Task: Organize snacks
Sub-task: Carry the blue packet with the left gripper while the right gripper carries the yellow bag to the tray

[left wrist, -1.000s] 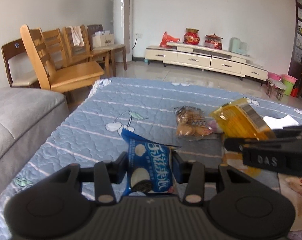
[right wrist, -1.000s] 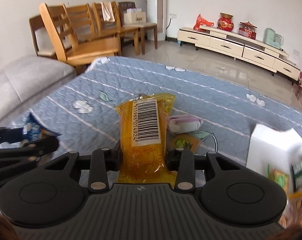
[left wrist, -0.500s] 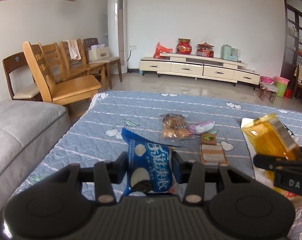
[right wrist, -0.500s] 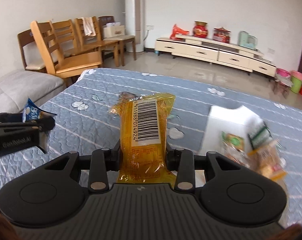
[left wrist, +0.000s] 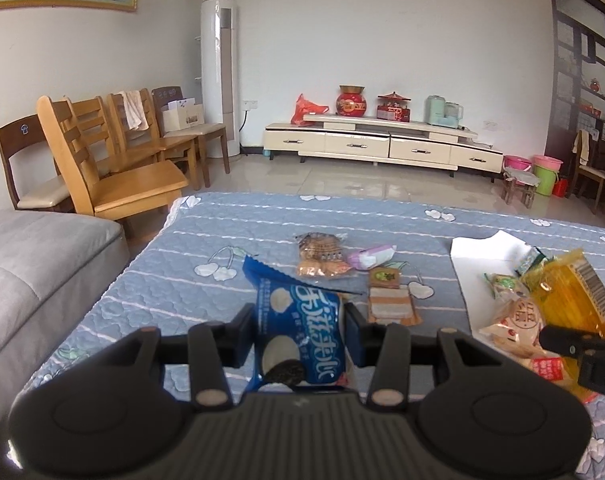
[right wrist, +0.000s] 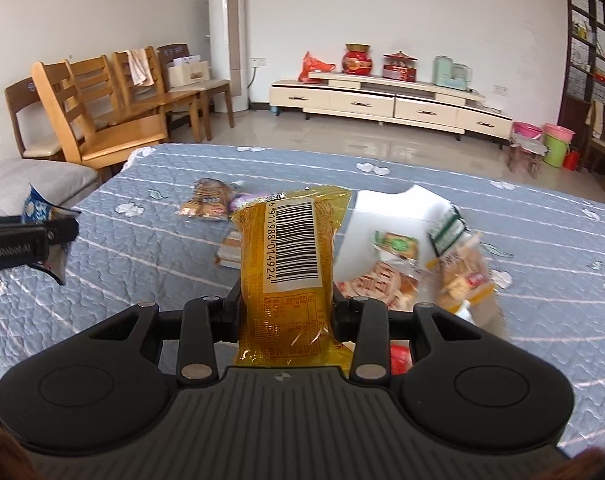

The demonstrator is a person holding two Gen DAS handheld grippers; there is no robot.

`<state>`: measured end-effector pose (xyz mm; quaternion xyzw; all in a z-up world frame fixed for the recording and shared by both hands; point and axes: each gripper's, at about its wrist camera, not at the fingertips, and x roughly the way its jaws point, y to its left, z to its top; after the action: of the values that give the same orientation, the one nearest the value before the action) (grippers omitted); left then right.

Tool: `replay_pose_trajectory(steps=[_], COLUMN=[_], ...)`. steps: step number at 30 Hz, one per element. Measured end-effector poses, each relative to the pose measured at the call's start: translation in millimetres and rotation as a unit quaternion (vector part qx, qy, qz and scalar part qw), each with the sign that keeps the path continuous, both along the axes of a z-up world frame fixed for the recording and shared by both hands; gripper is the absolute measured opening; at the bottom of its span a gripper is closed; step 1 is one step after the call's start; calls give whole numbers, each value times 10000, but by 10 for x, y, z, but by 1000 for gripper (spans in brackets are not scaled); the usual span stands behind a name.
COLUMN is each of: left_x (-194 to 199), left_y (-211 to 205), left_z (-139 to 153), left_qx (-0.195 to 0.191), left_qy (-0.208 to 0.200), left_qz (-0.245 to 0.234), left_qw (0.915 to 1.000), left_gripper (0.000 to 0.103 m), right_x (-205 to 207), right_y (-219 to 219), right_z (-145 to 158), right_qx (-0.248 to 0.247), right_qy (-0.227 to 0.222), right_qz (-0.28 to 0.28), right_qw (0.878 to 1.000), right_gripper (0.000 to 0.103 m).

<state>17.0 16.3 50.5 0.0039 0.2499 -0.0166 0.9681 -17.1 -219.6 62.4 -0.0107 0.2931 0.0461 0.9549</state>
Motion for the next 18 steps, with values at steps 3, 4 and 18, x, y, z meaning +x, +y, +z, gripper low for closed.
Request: replay_pose_trajectory(steps=[3,4,18], left_x=[-28,-37,-106], left_y=[-37,-50,-265], left_z=[14,14,46], left_qx=[10,17,87], left_qy=[-34,-39,-73], left_qz=[-44,-62,-303], left_qw=[10000,10000,9995], left_gripper=[44,44,44], right_x=[-40,-57,-162], right_y=[-71,-93,-270], right_z=[6,-8,-2], right_qx=[28,33,91], right_qy=[13,10,-101], right_qz=[-89,-114,-392], right_qw=[10000,9999,9991], right_gripper=[46,46,46])
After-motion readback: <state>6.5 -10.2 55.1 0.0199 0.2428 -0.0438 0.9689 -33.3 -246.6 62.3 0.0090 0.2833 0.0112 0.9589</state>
